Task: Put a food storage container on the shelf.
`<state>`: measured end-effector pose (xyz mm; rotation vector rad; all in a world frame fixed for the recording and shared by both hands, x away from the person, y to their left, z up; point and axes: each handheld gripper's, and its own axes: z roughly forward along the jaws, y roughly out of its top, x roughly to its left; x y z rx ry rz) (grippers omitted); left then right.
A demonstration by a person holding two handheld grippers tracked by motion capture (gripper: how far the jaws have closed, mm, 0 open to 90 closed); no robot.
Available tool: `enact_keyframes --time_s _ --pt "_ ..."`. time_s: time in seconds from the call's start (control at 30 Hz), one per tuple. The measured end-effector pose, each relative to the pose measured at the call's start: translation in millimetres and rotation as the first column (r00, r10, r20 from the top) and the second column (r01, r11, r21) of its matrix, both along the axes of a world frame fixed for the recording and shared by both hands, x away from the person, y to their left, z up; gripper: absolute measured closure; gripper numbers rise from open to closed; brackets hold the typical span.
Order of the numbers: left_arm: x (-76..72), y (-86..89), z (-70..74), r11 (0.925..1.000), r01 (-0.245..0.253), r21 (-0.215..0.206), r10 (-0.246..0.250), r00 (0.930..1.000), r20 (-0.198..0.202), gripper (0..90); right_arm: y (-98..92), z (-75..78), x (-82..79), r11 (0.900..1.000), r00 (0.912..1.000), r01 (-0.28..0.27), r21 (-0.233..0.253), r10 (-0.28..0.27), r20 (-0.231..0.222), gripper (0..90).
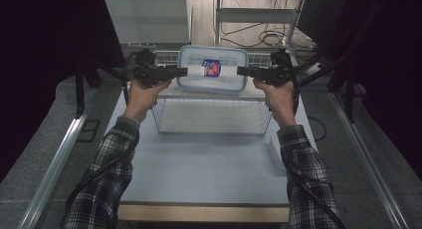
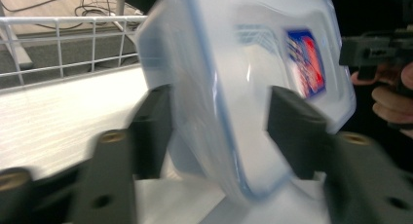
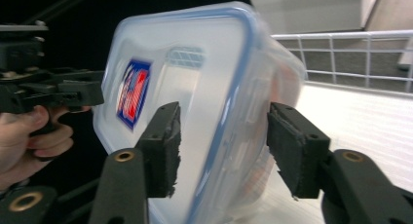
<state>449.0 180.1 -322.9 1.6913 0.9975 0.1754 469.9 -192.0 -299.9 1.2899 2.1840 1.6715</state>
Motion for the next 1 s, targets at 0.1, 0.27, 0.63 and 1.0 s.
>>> enact_keyframes --time_s 0.1,0.27,0.63,1.0 --pt "1.1 -1.0 -1.7 1.0 -0.004 0.005 0.004 0.9999 -0.01 44.7 1.2 -1.3 1.7 0.998 0.9994 0.034 -0.051 -0.034 -0.001 45.3" --pt "2.7 3.0 -5.9 0.9986 0.009 -0.052 -0.01 0.9997 -0.022 45.1 4.2 -4.2 4.9 0.997 0.9988 0.048 -0.067 -0.048 0.003 47.5" --pt "0.5 2.4 -5.0 0.9998 0.008 -0.018 -0.008 0.9998 0.02 44.7 9.2 -1.4 0.6 0.991 0.9967 0.08 -0.103 -0.078 0.022 48.1" --pt "0.0 0.4 -0.9 0.9992 -0.026 0.03 0.025 0.9987 0.044 45.0 7.3 -1.5 -11.4 0.992 0.997 0.078 -0.098 -0.077 0.01 50.2"
